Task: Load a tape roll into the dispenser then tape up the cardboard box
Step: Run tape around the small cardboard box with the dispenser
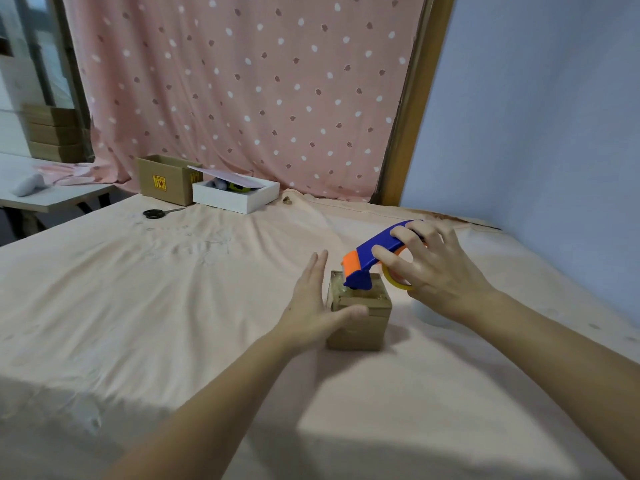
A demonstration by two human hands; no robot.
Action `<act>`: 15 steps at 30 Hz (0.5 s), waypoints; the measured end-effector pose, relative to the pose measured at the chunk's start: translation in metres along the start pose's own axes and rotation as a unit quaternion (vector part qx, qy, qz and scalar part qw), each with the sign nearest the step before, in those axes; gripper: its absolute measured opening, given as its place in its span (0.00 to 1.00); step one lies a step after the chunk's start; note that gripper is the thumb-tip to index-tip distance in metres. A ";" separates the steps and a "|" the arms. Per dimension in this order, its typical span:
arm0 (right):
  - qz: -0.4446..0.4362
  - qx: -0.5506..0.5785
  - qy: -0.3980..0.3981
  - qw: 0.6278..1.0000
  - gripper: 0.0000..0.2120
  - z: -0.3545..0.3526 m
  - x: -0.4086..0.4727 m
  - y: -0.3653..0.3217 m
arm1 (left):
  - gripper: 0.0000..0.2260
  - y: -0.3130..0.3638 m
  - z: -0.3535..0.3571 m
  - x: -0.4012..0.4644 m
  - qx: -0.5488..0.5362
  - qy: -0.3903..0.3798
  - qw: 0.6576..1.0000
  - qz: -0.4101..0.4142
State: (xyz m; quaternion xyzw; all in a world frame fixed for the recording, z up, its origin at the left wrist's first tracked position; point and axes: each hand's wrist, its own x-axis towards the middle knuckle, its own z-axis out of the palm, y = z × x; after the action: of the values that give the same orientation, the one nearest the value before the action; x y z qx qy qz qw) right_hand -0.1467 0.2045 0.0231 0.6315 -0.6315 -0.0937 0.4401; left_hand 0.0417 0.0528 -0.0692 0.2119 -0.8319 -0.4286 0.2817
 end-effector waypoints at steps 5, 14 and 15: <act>0.012 0.029 -0.033 0.999 0.47 -0.005 0.001 0.000 | 0.48 -0.006 0.009 0.016 -0.029 -0.085 0.996 0.024; 0.021 0.046 -0.080 0.995 0.45 -0.002 -0.005 -0.003 | 0.48 -0.012 0.006 0.017 -0.004 -0.106 0.994 0.018; 0.023 0.049 -0.081 0.995 0.45 -0.001 -0.006 -0.003 | 0.47 -0.012 0.006 0.016 -0.007 -0.105 0.994 0.023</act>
State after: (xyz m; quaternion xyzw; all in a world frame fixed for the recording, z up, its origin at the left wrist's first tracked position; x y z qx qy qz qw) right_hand -0.1452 0.2098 0.0187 0.6279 -0.6836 -0.1032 0.3575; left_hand 0.0270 0.0404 -0.0772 0.1447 -0.8585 -0.4475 0.2044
